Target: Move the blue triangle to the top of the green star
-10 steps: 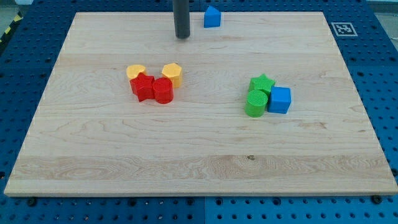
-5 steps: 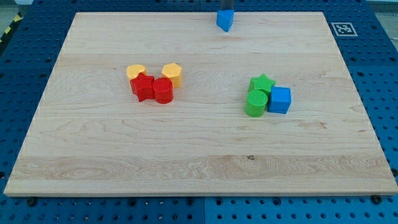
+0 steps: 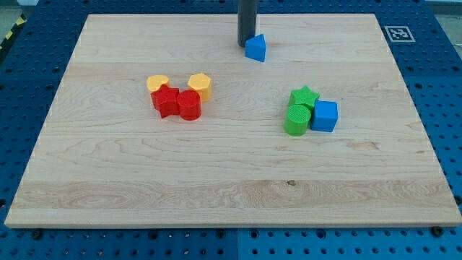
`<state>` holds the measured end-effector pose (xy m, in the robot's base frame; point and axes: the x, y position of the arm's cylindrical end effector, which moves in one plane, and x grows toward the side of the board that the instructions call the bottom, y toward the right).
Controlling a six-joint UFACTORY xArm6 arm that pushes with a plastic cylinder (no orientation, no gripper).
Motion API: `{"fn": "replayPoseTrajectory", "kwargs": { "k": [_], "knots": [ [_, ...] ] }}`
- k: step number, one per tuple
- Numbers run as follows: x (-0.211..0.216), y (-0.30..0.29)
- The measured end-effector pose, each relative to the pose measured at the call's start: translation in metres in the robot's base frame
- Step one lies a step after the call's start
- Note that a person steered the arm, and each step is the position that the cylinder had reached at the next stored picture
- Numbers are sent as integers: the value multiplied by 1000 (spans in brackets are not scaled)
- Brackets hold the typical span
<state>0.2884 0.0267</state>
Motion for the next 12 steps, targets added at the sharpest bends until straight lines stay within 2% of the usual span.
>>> {"fn": "replayPoseTrajectory", "kwargs": {
  "k": [3,5,8,9,11,12],
  "knots": [
    [18,60],
    [43,60],
    [108,68],
    [111,75],
    [15,59],
    [-7,59]
  ]
}}
